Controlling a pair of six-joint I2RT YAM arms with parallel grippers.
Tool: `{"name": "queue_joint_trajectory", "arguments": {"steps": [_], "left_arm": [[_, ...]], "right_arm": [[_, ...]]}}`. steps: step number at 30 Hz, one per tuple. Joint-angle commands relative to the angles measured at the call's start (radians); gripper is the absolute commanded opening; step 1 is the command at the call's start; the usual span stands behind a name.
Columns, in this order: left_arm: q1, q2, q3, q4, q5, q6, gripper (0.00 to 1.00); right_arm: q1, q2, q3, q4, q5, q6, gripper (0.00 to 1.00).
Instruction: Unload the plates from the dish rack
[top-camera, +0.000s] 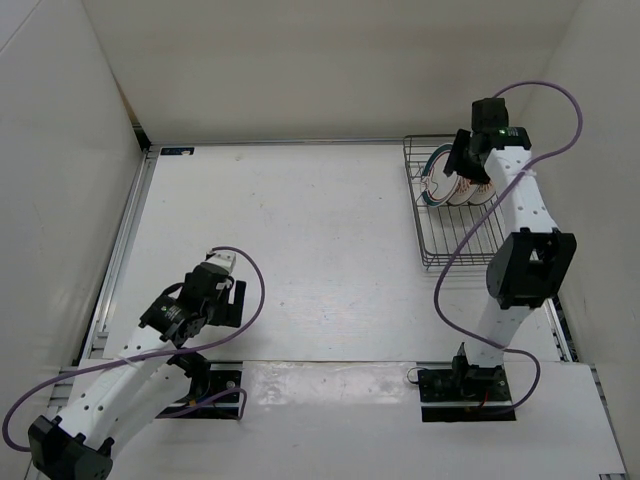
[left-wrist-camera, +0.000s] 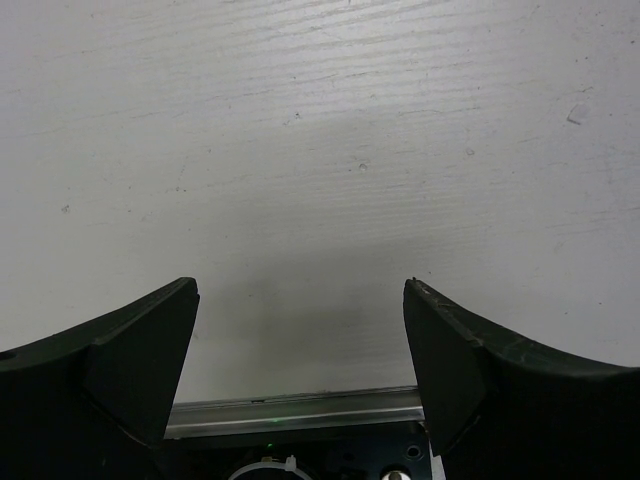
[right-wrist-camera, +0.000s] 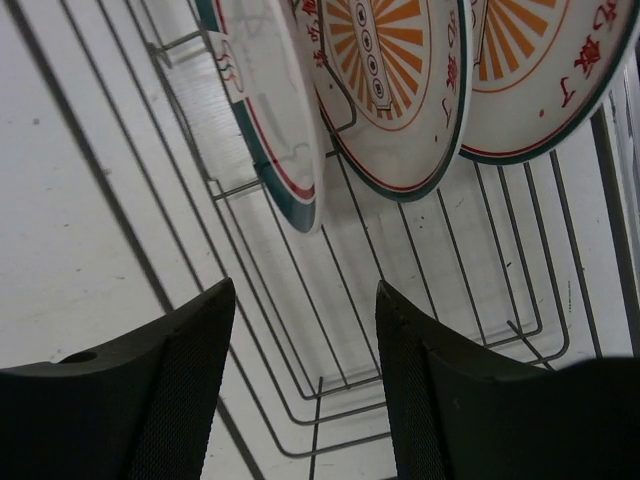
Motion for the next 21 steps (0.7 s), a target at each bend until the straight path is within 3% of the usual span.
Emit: {"name": "queue_joint_trajectory", "arguments": {"steps": [1, 7, 11, 14, 15, 21], "left_arm": [[-0.005, -0.006, 0.036, 0.011, 0.015, 0.015, 0.95], [-0.003, 0.000, 0.038, 0.021, 0.047, 0.022, 0.95], [-0.003, -0.004, 0.041, 0.017, 0.051, 0.020, 0.95], [-0.003, 0.000, 0.035, 0.024, 0.060, 0.020, 0.95], [-0.002, 0.008, 0.035, 0.025, 0.061, 0.023, 0.95], [-0.003, 0.028, 0.041, 0.018, 0.067, 0.023, 0.95]], "right_arm": [[-0.004, 0.052, 0.064, -0.011, 0.061, -0.022, 0.62], [0.000, 0.140, 0.123, -0.023, 0.113, -0.009, 0.58], [-0.001, 0.144, 0.069, 0.104, 0.112, -0.029, 0.48], [-0.004, 0.172, 0.086, 0.131, 0.109, -0.034, 0.38], [-0.004, 0.181, 0.090, 0.134, 0.113, -0.034, 0.24], [-0.001, 0.233, 0.097, 0.132, 0.099, -0.032, 0.09]]}}
